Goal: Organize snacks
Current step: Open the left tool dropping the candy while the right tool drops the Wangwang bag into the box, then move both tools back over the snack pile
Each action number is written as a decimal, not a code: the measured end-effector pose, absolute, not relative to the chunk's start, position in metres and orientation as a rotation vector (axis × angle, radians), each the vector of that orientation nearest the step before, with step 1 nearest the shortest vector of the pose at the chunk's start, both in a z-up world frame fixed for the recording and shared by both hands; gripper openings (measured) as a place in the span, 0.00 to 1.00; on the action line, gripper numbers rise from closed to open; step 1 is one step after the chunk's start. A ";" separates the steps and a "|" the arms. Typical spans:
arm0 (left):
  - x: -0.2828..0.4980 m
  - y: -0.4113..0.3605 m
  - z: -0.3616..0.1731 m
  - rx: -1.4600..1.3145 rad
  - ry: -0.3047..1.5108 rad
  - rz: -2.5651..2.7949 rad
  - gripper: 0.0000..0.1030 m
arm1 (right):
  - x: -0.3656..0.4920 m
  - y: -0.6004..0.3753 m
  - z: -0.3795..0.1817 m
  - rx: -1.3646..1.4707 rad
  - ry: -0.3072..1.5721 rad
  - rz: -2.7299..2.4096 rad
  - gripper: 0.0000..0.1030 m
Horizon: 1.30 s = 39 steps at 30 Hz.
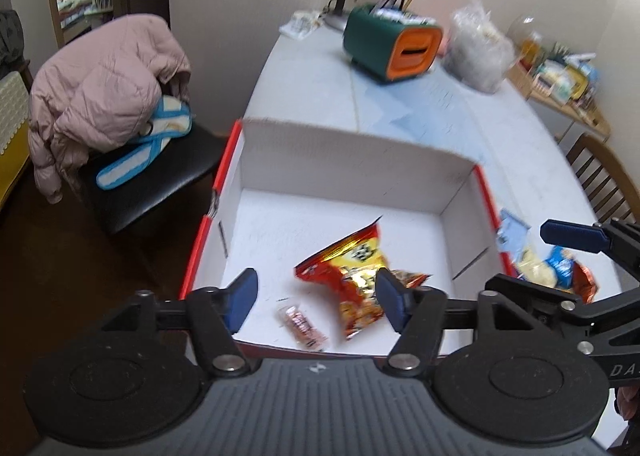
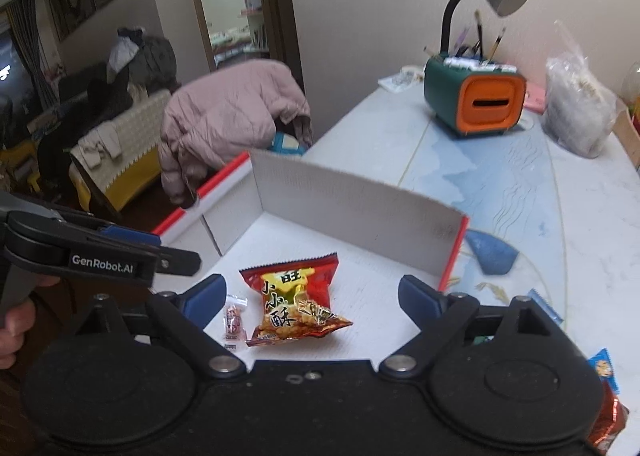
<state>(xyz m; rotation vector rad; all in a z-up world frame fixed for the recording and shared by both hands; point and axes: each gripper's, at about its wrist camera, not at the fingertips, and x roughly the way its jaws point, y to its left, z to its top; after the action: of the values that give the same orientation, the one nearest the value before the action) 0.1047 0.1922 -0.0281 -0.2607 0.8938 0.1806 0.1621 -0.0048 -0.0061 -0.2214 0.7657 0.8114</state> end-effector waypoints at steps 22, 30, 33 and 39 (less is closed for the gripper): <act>0.083 0.081 0.002 -0.208 0.755 0.044 0.78 | 0.135 -0.163 0.021 -0.122 0.655 0.669 1.00; 0.090 0.036 -0.022 -0.256 0.796 0.025 0.92 | 0.137 -0.221 0.003 -0.146 0.683 0.606 1.00; 0.098 0.019 -0.037 -0.261 0.826 0.032 0.94 | 0.143 -0.242 -0.006 -0.155 0.707 0.582 1.00; 0.113 -0.013 -0.066 -0.270 0.898 0.058 0.94 | 0.163 -0.279 -0.027 -0.148 0.768 0.539 1.00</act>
<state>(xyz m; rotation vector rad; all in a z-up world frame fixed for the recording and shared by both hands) 0.1127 -0.0128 -0.0656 -0.2702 0.8981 0.0585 0.1632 -0.2786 -0.0268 -0.1475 0.7679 0.5390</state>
